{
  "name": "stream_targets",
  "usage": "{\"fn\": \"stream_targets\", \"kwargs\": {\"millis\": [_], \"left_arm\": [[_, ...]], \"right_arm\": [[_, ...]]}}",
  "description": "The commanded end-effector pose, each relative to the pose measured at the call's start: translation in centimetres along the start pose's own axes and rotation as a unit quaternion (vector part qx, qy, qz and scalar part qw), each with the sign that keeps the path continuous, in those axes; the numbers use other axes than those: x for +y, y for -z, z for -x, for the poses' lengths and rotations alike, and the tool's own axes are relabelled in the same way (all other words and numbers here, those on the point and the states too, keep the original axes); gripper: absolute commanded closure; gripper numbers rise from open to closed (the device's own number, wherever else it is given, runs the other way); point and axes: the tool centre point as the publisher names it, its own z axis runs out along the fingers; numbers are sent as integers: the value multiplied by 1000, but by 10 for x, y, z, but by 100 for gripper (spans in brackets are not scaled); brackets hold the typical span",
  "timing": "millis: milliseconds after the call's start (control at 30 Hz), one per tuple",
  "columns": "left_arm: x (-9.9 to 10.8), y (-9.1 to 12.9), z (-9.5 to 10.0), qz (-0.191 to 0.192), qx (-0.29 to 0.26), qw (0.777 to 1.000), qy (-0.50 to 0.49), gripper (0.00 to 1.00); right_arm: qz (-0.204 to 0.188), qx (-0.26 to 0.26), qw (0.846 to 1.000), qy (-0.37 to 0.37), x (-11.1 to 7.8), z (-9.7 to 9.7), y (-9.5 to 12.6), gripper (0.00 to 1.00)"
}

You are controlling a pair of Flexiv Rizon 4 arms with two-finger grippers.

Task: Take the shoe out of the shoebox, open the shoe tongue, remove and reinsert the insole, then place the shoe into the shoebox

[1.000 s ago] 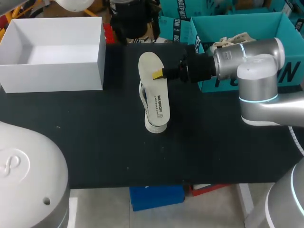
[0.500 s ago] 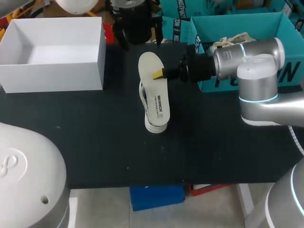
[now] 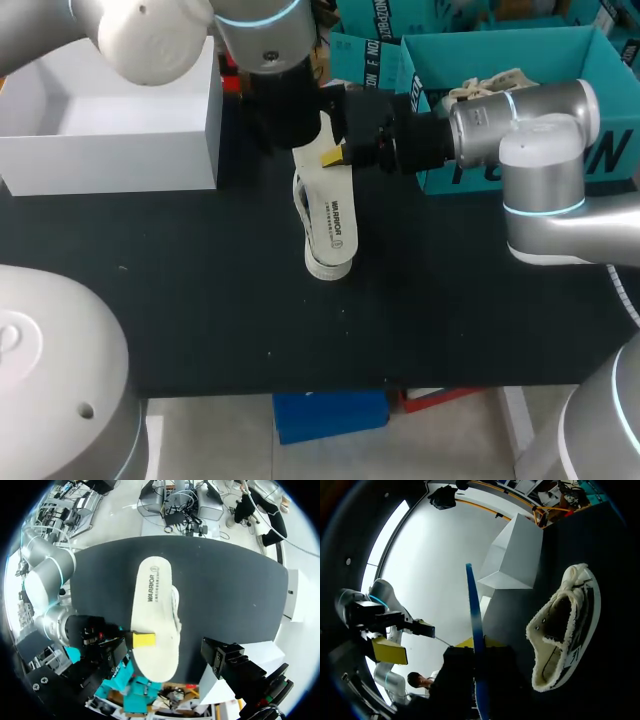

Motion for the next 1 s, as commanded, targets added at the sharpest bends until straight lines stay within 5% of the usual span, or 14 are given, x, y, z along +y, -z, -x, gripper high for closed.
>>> {"fn": "stream_targets", "kwargs": {"millis": [33, 733, 1000], "left_arm": [[-17, 1, -2, 12, -7, 1000, -2, 0], [-101, -7, -6, -12, -8, 1000, -19, 0], [-109, -16, -7, -23, -5, 999, -25, 0]], "right_arm": [[1, -1, 1000, 0, 0, 0, -2, 100], [1, -1, 1000, 0, 0, 0, -2, 100], [1, -1, 1000, 0, 0, 0, -2, 100]]}}
